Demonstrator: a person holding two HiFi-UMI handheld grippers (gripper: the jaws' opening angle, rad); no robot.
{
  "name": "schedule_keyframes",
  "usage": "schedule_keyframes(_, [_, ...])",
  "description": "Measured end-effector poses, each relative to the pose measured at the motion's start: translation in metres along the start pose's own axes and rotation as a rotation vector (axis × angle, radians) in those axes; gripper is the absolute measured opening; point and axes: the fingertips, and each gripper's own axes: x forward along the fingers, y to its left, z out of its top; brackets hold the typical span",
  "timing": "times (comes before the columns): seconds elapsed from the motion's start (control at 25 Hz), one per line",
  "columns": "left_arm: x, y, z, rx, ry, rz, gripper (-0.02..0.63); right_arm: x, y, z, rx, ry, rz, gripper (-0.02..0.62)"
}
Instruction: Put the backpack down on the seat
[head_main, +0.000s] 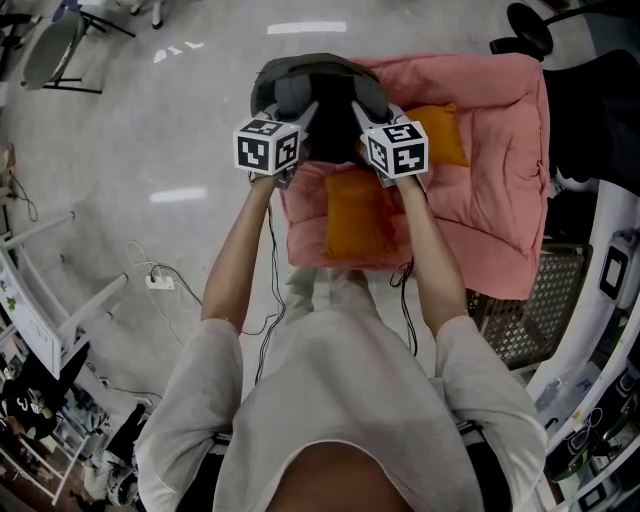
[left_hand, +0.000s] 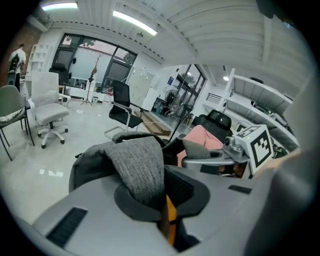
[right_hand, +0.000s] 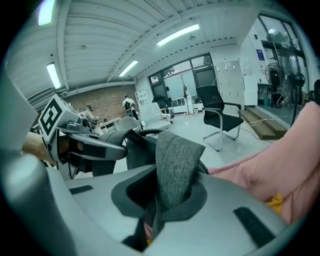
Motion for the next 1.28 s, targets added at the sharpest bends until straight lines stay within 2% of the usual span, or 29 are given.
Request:
schedule_keyframes(0.28, [0.013, 0.023, -0.003, 0.027, 0.078, 0.02, 0.032, 0.018, -0.007, -0.004, 0.016, 0.039, 0.0, 0.026])
schedule_keyframes(0.72, [0.02, 0.033, 0.001, 0.025, 0.139, -0.005, 0.035, 0.028, -0.011, -0.008, 0.053, 0.061, -0.007, 0.043])
schedule_keyframes(0.76, [0.019, 0.033, 0.0, 0.029, 0.144, -0.009, 0.045, 0.027, -0.011, -0.009, 0.055, 0.06, -0.008, 0.048])
schedule_keyframes(0.8, [0.019, 0.032, -0.001, 0.036, 0.149, -0.011, 0.082, 0.026, -0.011, -0.01, 0.058, 0.059, -0.007, 0.054])
schedule_keyframes(0.84, [0.018, 0.031, -0.003, 0.042, 0.155, -0.012, 0.146, 0.026, -0.011, -0.01, 0.063, 0.059, -0.006, 0.067])
schedule_keyframes(0.88, [0.017, 0.029, -0.005, 0.047, 0.159, -0.012, 0.17, 0.025, -0.01, -0.011, 0.067, 0.06, -0.004, 0.078])
schedule_keyframes(1.04, [0.01, 0.029, -0.014, 0.042, 0.151, 0.0, 0.205, 0.022, -0.005, -0.014, 0.07, 0.048, -0.011, 0.154])
schedule_keyframes(1.2, [0.008, 0.026, -0.025, 0.057, 0.152, -0.001, 0.245, 0.018, -0.003, -0.016, 0.087, 0.013, -0.011, 0.267])
schedule_keyframes(1.28, [0.006, 0.025, -0.028, 0.059, 0.138, 0.009, 0.25, 0.016, -0.001, -0.015, 0.086, -0.005, -0.008, 0.292])
